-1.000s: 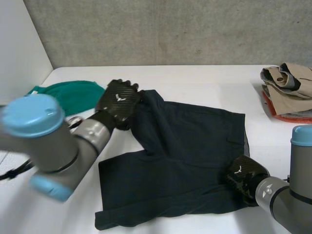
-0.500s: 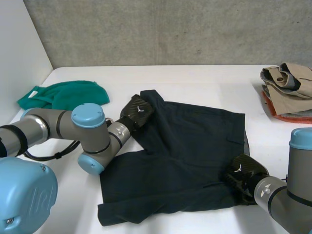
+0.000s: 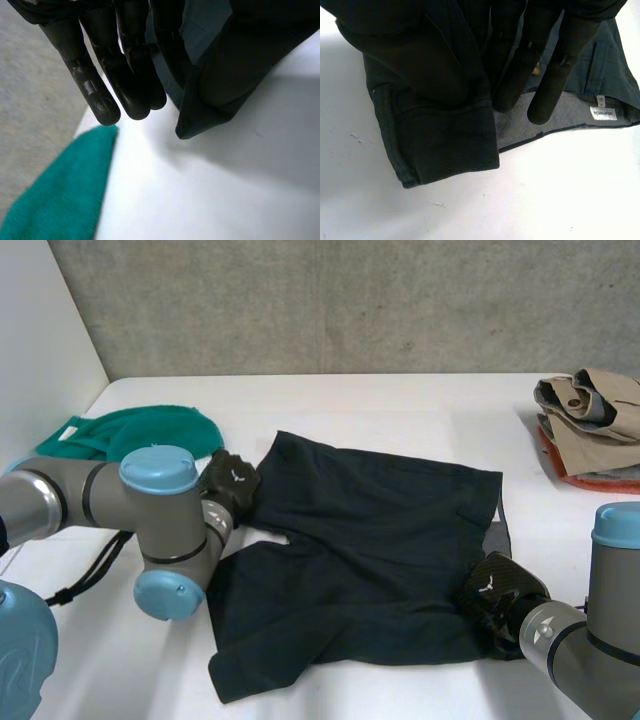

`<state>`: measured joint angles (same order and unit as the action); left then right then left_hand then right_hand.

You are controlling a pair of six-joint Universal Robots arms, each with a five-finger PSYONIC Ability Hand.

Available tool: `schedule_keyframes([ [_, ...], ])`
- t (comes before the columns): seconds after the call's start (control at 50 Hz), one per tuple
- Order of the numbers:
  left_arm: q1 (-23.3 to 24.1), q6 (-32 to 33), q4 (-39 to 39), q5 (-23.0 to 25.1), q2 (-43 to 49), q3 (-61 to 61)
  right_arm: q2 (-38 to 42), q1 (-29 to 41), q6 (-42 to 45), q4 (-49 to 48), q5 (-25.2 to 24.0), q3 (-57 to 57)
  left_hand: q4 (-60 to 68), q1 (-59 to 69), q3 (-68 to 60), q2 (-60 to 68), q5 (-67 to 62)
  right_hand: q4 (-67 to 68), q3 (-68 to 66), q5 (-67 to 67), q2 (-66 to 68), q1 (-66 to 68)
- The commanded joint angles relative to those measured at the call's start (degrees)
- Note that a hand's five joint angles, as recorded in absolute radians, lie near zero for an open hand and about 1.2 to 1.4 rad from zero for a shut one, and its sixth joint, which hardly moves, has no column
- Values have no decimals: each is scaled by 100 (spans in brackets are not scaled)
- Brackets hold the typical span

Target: Fold the laundry.

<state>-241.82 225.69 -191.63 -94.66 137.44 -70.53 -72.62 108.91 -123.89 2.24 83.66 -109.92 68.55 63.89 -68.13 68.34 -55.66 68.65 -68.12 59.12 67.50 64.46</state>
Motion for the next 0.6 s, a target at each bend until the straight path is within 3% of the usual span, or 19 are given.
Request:
schedule_keyframes([
  [0.02, -15, -279, 275, -148, -86, 56, -7, -1, -188, 13, 1, 15, 1145, 1611, -1187, 1166, -1434, 1135, -1188, 1088, 1250, 1554],
  [0.06, -6, -341, 275, -341, -103, 91, -7, -10, -258, 13, -7, 24, 1145, 1611, -1187, 1166, -1434, 1135, -1188, 1088, 1250, 1554],
  [0.08, -15, -359, 275, -464, -138, 118, -7, -10, -276, 13, -7, 24, 481, 947, -523, 502, -770, 1135, -1188, 1088, 1250, 1554],
  [0.1, -6, -394, 284, -700, -252, 144, -7, -10, -294, 13, -7, 24, -1107, -641, 1065, -1087, 819, 1135, -1188, 1088, 1250, 1554],
  [0.14, 12, -411, 293, -886, -428, 118, -7, -27, -346, 4, -16, 50, -2646, -2180, 2604, -2626, 2358, 1135, -1188, 1088, 1250, 1554],
  [0.16, 38, -446, 302, -1000, -646, 66, -7, -27, -373, 4, -16, 59, -4286, -3820, 4244, -4265, 3997, 1135, -1188, 1088, 1250, 1554],
  [0.2, 82, -552, 328, -1037, -902, -48, -7, -27, -426, 4, -16, 67, -5158, -4692, 5116, -5137, 4869, 1135, -1188, 1088, 1250, 1554],
  [0.38, 469, -1948, 1434, -782, -2660, -1709, -16, -10, -628, -13, -16, 129, -4825, -4359, 4782, -4804, 4536, 1135, -1188, 1088, 1250, 1554],
  [0.46, 705, -2572, 2233, -204, -3353, -2700, -16, -19, -628, -22, -16, 147, -4472, -4006, 4430, -4452, 4184, 1135, -1188, 1088, 1250, 1554],
  [0.6, 812, -2908, 2358, 123, -3646, -3599, -24, -27, -628, -31, -7, 138, -4370, -3904, 4328, -4349, 4081, 1135, -1188, 1088, 1250, 1554],
])
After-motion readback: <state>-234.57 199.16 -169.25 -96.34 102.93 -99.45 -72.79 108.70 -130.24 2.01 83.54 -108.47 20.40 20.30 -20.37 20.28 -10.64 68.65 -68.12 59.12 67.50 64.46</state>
